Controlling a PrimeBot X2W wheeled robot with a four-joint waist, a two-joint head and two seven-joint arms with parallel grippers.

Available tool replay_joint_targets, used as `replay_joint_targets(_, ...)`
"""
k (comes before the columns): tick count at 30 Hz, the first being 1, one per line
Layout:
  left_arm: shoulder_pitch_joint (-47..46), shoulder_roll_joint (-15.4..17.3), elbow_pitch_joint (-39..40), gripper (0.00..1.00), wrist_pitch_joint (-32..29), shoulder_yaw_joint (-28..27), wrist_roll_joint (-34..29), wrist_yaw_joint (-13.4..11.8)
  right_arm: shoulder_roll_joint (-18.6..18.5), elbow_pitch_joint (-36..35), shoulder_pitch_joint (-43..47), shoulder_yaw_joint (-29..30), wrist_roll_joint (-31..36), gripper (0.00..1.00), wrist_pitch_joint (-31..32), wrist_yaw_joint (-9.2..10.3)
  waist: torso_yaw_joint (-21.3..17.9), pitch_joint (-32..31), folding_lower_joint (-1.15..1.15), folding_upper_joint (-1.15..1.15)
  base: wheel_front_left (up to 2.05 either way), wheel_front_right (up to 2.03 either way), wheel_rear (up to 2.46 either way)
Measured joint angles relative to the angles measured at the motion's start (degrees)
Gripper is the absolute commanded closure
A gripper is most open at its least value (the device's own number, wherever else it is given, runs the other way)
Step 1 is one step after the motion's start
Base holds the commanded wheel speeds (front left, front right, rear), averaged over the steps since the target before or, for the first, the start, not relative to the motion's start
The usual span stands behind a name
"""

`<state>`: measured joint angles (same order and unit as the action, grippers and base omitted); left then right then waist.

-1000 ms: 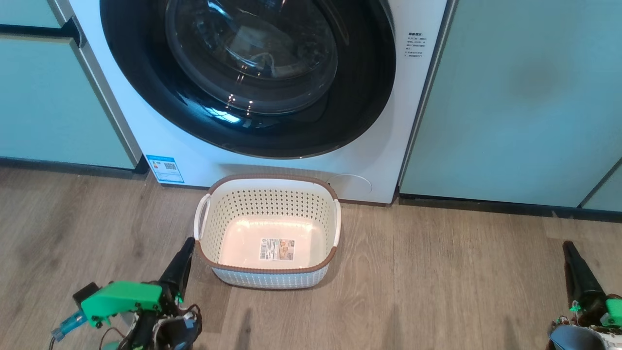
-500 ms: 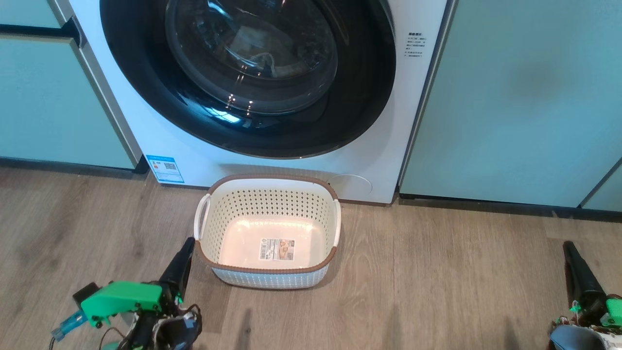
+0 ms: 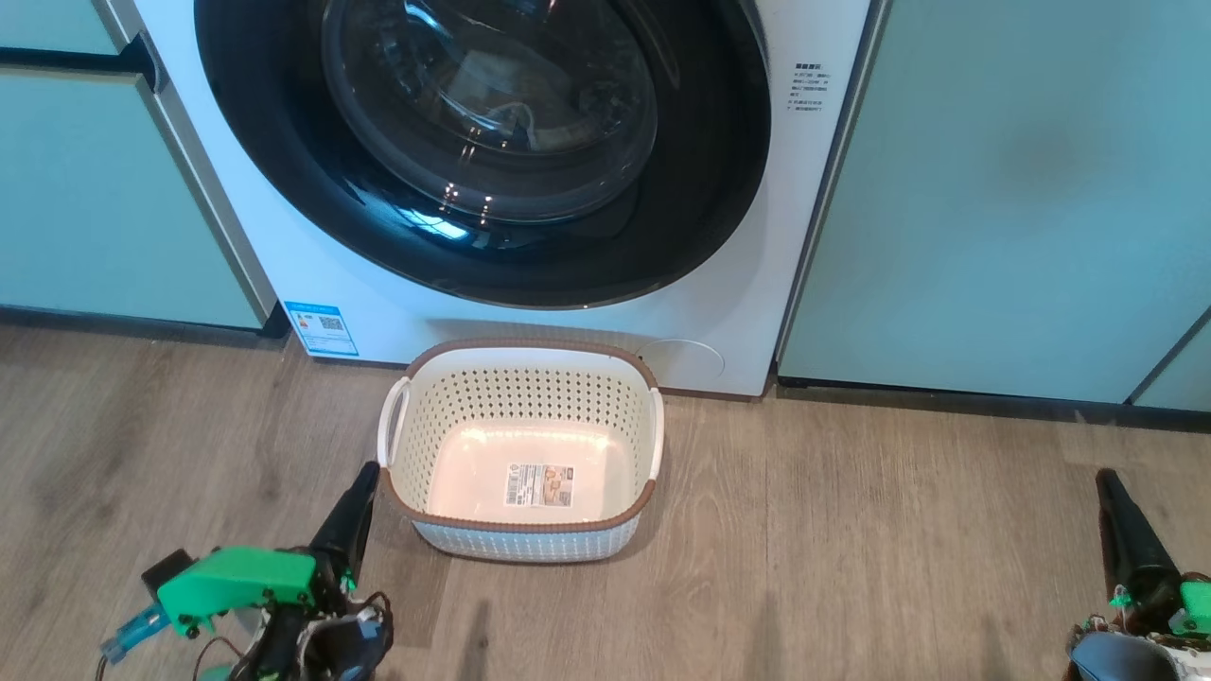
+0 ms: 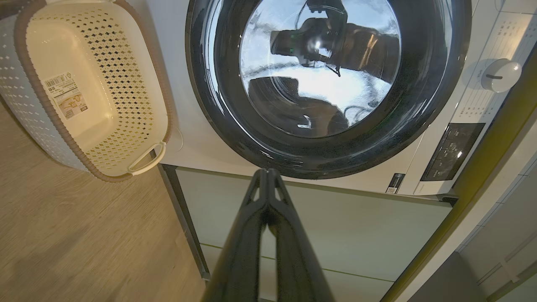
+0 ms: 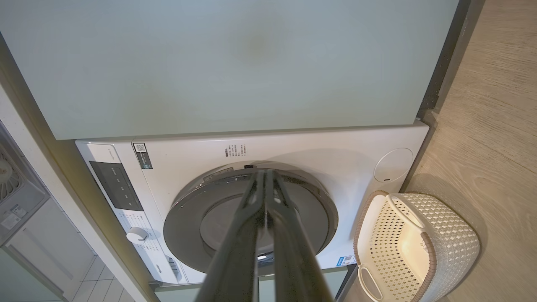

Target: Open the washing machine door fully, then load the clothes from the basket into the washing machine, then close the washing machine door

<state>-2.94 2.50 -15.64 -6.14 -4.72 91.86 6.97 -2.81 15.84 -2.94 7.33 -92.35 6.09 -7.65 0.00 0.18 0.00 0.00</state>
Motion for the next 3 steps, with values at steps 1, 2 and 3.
replay_joint_targets(1,0.0,0.0,0.0,1.0,0.0,0.0,0.0,0.0,0.0,0.0,0.0,0.0,0.0,1.0,0.0,0.0,0.0,0.0,0.0,0.0,0.0,0.0,0.0)
replay_joint_targets(2,0.0,0.0,0.0,1.0,0.0,0.0,0.0,0.0,0.0,0.0,0.0,0.0,0.0,1.0,0.0,0.0,0.0,0.0,0.0,0.0,0.0,0.0,0.0)
replay_joint_targets(3,0.0,-0.01,0.0,1.0,0.0,0.0,0.0,0.0,0.0,0.0,0.0,0.0,0.0,1.0,0.0,0.0,0.0,0.0,0.0,0.0,0.0,0.0,0.0)
